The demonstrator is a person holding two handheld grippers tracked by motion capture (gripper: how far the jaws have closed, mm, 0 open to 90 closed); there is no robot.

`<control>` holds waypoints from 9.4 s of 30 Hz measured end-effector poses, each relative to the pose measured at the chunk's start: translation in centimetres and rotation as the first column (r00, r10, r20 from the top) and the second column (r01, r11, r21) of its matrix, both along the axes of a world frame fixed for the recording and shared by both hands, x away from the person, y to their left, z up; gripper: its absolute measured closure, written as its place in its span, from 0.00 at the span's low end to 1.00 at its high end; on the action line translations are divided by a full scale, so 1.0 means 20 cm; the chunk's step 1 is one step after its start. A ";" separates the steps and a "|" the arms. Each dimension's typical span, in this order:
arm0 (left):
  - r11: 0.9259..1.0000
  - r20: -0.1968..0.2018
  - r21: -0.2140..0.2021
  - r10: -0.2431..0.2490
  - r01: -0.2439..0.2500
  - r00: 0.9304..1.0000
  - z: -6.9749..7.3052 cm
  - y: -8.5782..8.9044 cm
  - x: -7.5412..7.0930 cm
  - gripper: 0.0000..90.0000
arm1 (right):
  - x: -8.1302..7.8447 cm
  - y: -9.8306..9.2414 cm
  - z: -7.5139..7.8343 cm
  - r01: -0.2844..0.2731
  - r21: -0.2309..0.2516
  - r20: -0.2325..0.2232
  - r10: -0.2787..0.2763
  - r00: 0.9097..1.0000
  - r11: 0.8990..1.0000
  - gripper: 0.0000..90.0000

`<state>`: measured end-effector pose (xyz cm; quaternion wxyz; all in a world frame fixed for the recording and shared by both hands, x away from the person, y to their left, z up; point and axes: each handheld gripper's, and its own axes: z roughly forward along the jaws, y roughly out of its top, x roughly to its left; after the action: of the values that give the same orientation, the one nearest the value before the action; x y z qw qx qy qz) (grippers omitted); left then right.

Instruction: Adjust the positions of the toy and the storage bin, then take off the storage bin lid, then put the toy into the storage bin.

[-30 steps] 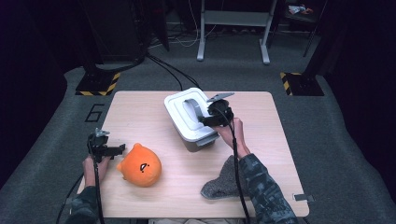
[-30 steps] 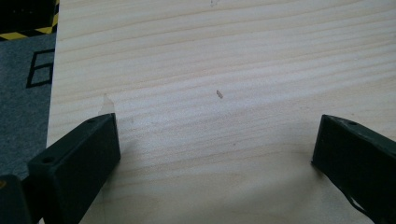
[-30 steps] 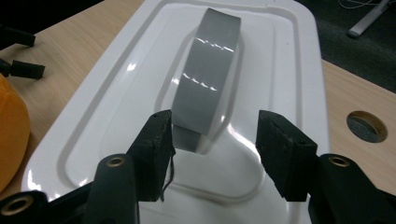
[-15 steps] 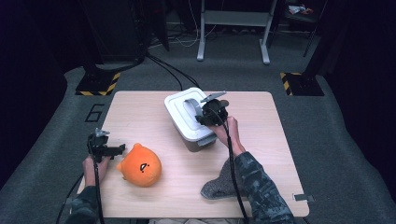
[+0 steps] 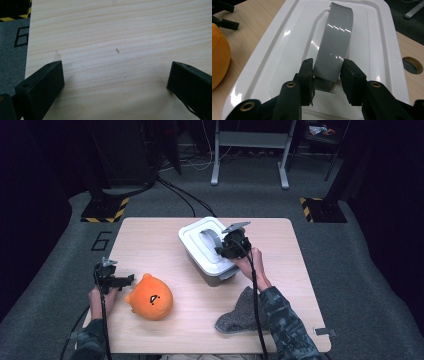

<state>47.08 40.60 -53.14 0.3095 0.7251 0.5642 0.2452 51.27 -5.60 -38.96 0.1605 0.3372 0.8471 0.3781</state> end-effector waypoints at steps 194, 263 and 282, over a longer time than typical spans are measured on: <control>1.000 0.004 0.001 0.006 -0.006 1.000 0.00 0.00 0.00 0.00 | 0.26 -0.73 -0.40 0.635 0.012 -0.066 -0.633 0.772 0.773 0.74; 1.000 0.002 -0.006 -0.008 0.008 1.000 0.00 -0.01 0.00 0.00 | -0.45 -0.97 -0.61 0.498 -0.046 -0.011 -0.499 0.867 0.866 0.02; 0.997 -0.047 -0.075 0.034 -0.038 0.998 0.04 0.04 -0.05 0.00 | -0.46 -1.00 -0.70 0.474 -0.016 -0.053 -0.474 0.879 0.880 0.00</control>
<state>46.16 41.36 -52.37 0.3193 0.7081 0.5929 0.2127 42.16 -25.63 -52.91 0.2252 0.5444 0.7433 0.3169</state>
